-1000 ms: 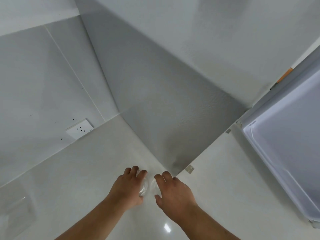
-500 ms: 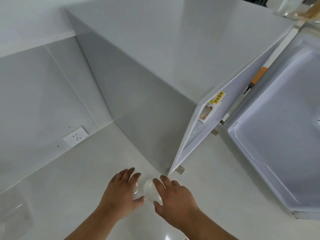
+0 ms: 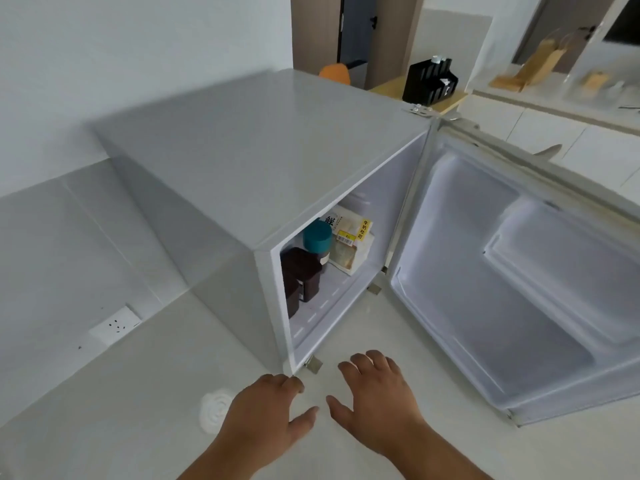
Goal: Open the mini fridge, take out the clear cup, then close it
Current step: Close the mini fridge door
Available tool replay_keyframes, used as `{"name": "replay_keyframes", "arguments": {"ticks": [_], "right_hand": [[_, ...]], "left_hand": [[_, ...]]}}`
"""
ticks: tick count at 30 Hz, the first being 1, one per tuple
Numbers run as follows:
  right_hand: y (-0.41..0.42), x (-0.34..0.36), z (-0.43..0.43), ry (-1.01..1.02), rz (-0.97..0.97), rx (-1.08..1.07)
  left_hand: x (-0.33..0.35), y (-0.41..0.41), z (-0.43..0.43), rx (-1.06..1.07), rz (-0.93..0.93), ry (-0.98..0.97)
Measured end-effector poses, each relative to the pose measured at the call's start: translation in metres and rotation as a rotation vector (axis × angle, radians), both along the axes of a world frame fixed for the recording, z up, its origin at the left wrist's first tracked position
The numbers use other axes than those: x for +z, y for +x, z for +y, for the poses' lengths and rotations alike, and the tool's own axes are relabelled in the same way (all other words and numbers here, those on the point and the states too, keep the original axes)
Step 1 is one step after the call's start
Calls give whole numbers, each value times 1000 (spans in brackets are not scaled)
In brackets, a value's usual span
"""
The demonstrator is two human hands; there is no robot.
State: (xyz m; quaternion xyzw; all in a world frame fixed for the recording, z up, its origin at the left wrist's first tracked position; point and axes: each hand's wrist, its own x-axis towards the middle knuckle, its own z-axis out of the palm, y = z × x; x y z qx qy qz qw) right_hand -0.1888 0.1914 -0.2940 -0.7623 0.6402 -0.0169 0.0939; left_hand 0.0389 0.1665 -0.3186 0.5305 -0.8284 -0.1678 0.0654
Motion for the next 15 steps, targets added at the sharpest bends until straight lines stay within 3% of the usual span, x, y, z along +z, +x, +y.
{"name": "replay_keyframes", "arguments": {"ticks": [15], "right_hand": [[-117,123,-13,-207,-10,-196]], "left_hand": [[118,-140,-45,-90,114,-292]]}}
